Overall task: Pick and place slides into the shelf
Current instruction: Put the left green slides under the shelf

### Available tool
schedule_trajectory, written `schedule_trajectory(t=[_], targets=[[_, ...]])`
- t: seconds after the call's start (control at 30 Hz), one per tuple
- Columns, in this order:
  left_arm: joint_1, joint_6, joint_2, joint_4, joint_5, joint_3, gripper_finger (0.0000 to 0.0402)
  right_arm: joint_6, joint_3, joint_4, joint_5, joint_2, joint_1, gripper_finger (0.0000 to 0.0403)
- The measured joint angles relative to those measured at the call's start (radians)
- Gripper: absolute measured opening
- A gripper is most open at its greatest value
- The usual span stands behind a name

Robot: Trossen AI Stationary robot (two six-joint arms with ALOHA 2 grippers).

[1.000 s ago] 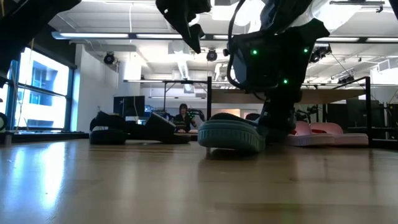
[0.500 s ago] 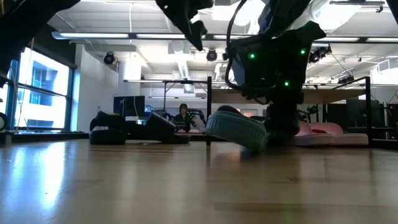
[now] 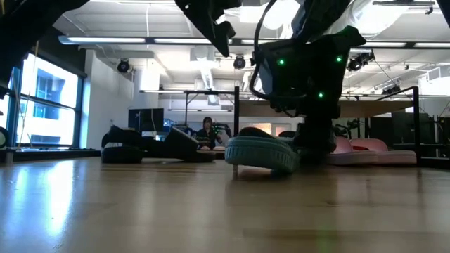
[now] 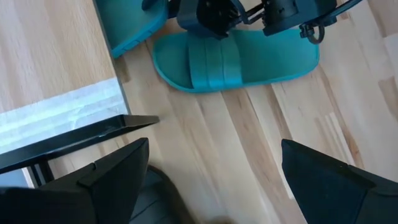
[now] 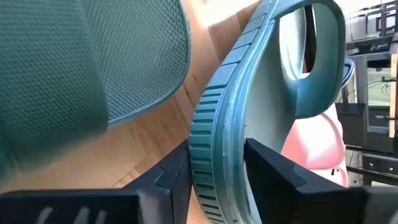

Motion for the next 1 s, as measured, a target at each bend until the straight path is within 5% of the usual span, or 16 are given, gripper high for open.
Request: schedule_trajectory(t=[0.57,1.0], targets=[[0.000,-0.003,0.000,-0.016,0.000,0.000,0.0347,-0.126,-0.001,0.070,-0.095,-0.056,-0.024,0.0226],[0.000,-0.008,0.000,-0.016,0.001,0.000,0.0347,-0.267,-0.002,0.061,-0.209,-0.056,-0.027,0.0241]])
